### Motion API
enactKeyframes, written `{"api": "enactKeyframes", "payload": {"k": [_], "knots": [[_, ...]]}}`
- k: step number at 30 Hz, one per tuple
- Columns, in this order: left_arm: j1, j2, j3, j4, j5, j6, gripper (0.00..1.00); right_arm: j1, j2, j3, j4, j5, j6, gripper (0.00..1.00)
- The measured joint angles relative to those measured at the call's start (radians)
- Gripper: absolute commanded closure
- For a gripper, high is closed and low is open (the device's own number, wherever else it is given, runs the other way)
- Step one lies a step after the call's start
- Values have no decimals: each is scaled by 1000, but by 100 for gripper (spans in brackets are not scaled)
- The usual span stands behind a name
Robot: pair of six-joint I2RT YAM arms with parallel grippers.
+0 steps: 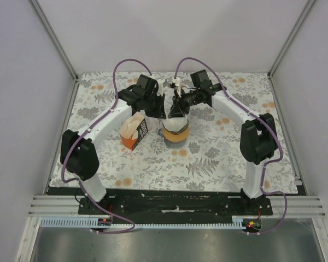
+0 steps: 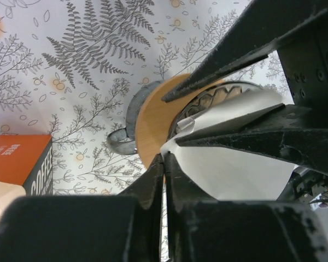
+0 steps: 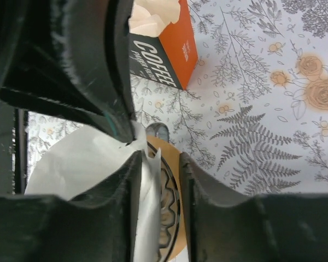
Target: Place the coffee filter in the dripper
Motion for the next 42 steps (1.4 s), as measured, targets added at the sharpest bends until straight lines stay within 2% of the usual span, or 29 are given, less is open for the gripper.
{"api": "enactKeyframes", "payload": {"k": [2, 5, 11, 17, 21, 29, 33, 34, 35, 38, 42], "knots": [[-7, 0, 0, 2, 2, -4, 95, 1, -3, -5, 6, 15, 6, 44], [-10, 0, 0, 7, 2, -4, 94, 0, -19, -13, 13, 83, 39, 40], [-13, 0, 0, 11, 2, -4, 92, 3, -100, -76, 23, 277, 143, 34], [-18, 0, 0, 11, 1, -4, 91, 5, -187, -154, 17, 434, 228, 34], [-19, 0, 0, 11, 0, -4, 91, 6, -196, -169, 2, 495, 265, 42], [-23, 0, 0, 11, 0, -4, 89, 45, -194, -183, -37, 521, 297, 80], [-23, 0, 0, -1, -3, -4, 89, 51, -194, -183, -40, 524, 324, 96], [-23, 0, 0, -1, -1, -4, 89, 48, -194, -182, -40, 519, 334, 96], [-23, 0, 0, -1, 0, -4, 89, 47, -194, -182, -41, 517, 338, 95], [-23, 0, 0, -3, 0, -4, 89, 45, -194, -179, -42, 510, 352, 64], [-25, 0, 0, 7, -1, -4, 89, 56, -193, -180, -58, 531, 331, 43]]}}
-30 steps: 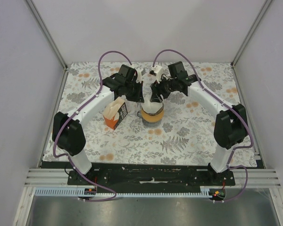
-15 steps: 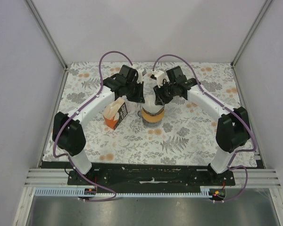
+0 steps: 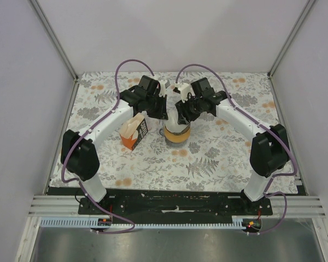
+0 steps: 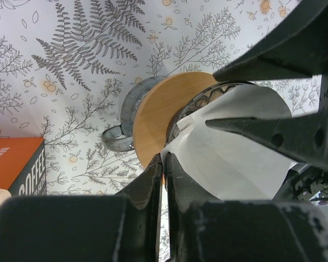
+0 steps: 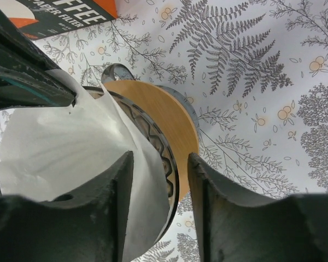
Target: Place the coffee filter in the dripper
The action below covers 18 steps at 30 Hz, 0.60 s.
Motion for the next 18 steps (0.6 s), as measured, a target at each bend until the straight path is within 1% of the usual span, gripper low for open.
{"api": "enactKeyframes", "payload": {"k": [1, 2, 9, 11, 14, 16, 18], "knots": [[-2, 0, 0, 1, 0, 0, 89, 2, 0, 0, -2, 5, 5, 39], [-2, 0, 0, 2, 0, 0, 89, 5, 0, 0, -3, 16, 6, 38], [-3, 0, -1, 3, -2, 0, 89, 8, -11, 14, -77, 88, 92, 37], [-3, 0, -1, 3, -2, 0, 89, 8, -24, 14, -97, 99, 130, 39], [-3, 0, -1, 3, -3, 0, 87, 10, -39, 14, -117, 116, 163, 46], [-4, 0, -1, 3, -3, 0, 86, 14, -43, 14, -127, 123, 181, 54], [-4, 0, -1, 3, -3, 0, 82, 18, -43, 14, -133, 125, 192, 64]]}}
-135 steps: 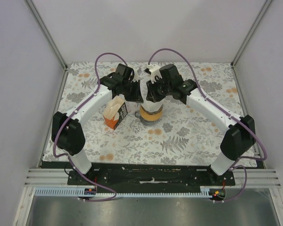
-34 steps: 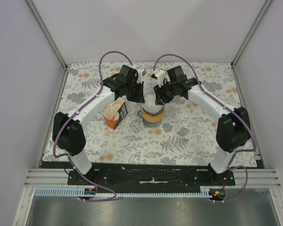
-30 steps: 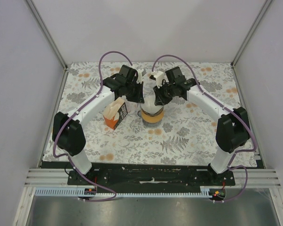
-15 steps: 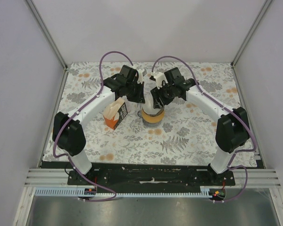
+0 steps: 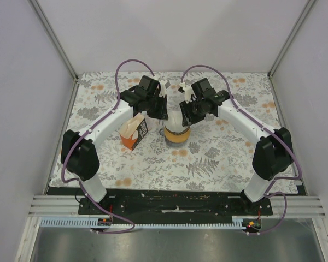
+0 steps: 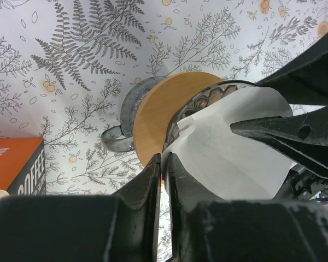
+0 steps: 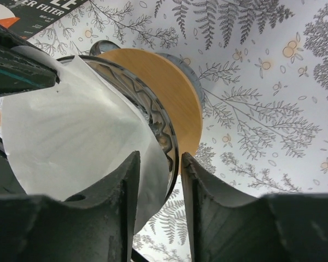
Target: Place the coffee filter in the dripper
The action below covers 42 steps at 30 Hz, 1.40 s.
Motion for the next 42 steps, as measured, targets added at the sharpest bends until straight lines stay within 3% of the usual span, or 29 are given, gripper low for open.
{"api": "enactKeyframes", "payload": {"k": [3, 7, 13, 14, 16, 18, 30, 32, 36, 42], "knots": [[0, 0, 0, 0, 0, 0, 74, 5, 0, 0, -9, 1, 13, 76], [-3, 0, 0, 0, 4, -1, 72, 4, 1, 1, -3, -3, 40, 86], [-6, 0, 0, 0, 4, -1, 71, 4, 3, 18, -4, -18, 52, 89], [-6, 0, 0, 1, 4, -1, 71, 4, 4, 22, -4, -18, 52, 87], [-5, 0, -5, 4, 4, -1, 71, 5, 9, 25, -6, -19, 52, 67], [-5, 0, -10, 5, 5, -1, 71, 5, 13, 26, -9, -16, 50, 58], [-5, 0, -24, 1, 5, -1, 66, 5, 10, 36, -38, -6, -27, 23], [-6, 0, -24, 0, 4, -1, 66, 6, -14, 38, -39, 0, -59, 13], [-5, 0, -24, 0, 4, -1, 66, 6, -90, 40, -34, 5, -131, 4], [-5, 0, -24, 1, 5, -1, 66, 4, -287, -54, 82, -75, -304, 3]]}}
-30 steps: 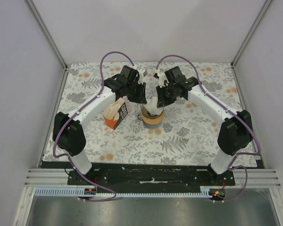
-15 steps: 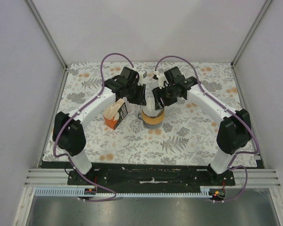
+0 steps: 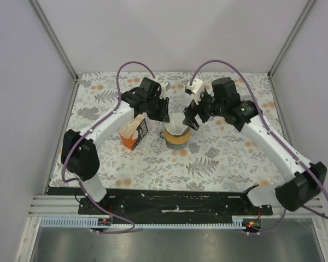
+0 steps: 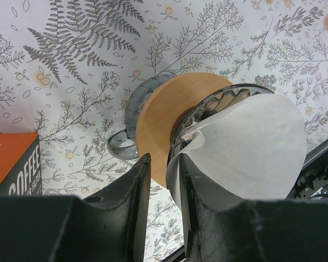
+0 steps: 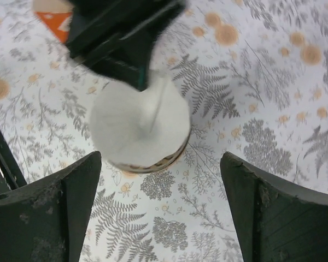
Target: Place the coffee filter in the dripper
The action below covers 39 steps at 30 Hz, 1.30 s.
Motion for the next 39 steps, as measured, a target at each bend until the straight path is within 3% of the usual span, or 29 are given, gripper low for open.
{"api": "enactKeyframes", "payload": {"k": [7, 15, 17, 26, 32, 39], "knots": [[0, 0, 0, 0, 0, 0, 66, 8, -266, -317, 150, -325, -510, 2], [0, 0, 0, 0, 0, 0, 66, 20, -60, -228, 4, -335, -945, 8], [0, 0, 0, 0, 0, 0, 66, 24, -23, -222, -14, -302, -998, 11], [0, 0, 0, 0, 0, 0, 66, 72, 50, -219, -52, -203, -1109, 45], [0, 0, 0, 0, 0, 0, 66, 94, 79, -219, -59, -166, -1140, 62], [0, 0, 0, 2, 2, 0, 66, 101, 87, -219, -58, -147, -1158, 74]]}}
